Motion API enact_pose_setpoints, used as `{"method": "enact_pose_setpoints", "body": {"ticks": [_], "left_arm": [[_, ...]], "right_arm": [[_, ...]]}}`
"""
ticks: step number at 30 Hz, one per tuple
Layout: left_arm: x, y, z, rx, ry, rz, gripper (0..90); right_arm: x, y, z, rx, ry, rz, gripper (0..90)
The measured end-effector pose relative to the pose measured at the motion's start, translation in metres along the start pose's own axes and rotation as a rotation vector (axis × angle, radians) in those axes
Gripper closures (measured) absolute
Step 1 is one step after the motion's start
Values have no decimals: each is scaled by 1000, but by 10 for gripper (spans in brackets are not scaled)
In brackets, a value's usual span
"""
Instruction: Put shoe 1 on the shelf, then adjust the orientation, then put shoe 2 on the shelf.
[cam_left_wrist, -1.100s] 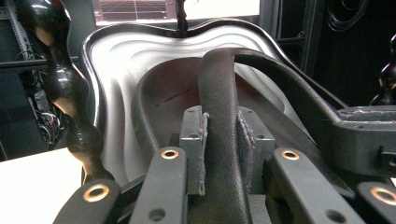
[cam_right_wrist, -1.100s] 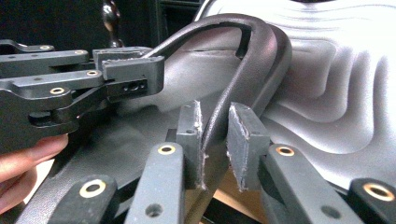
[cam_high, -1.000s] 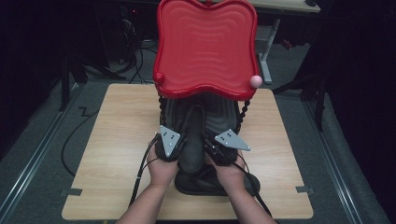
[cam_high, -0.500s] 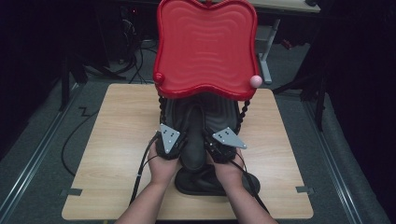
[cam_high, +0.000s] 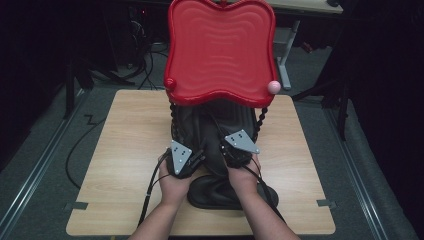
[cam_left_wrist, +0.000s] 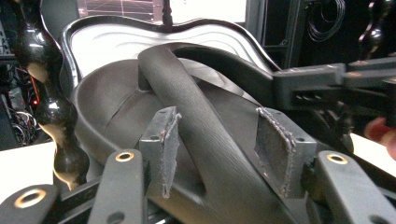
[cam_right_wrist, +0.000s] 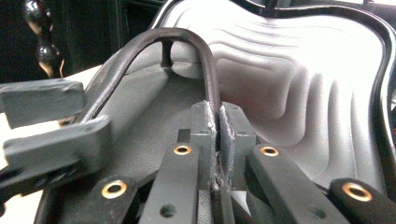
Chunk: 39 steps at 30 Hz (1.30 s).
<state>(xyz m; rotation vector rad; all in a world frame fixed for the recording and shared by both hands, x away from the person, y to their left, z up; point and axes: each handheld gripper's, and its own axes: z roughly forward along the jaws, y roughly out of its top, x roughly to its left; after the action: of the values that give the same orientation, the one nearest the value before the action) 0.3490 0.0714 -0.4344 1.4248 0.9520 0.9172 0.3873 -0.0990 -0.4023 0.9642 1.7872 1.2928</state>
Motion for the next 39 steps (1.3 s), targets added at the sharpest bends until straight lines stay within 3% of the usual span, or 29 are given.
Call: {"method": "enact_pose_setpoints", "body": {"ticks": [7, 9, 13, 22, 27, 30, 34, 39], "left_arm": [[-9, -4, -2, 7, -8, 10, 488], [-9, -6, 1, 22, -5, 15, 489], [-6, -9, 9, 27, 10, 34, 512], [4, -1, 18, 31, 48, 87, 655], [7, 3, 24, 37, 57, 86, 666], [9, 5, 26, 37, 64, 83, 666], [9, 6, 28, 37, 66, 79, 669], [8, 7, 29, 41, 73, 78, 672]], "right_arm": [[-5, 0, 1, -12, -18, 25, 848], [-7, 0, 2, -21, -23, 51, 848], [-10, -1, 1, -43, -28, 71, 847], [-12, -2, 5, -62, -20, 91, 841], [-13, 2, 13, -62, -22, 86, 833], [-15, 6, 17, -51, -8, 75, 779], [-21, 4, -4, -83, 25, 91, 573], [-20, -15, -46, -63, 74, 81, 554]]}}
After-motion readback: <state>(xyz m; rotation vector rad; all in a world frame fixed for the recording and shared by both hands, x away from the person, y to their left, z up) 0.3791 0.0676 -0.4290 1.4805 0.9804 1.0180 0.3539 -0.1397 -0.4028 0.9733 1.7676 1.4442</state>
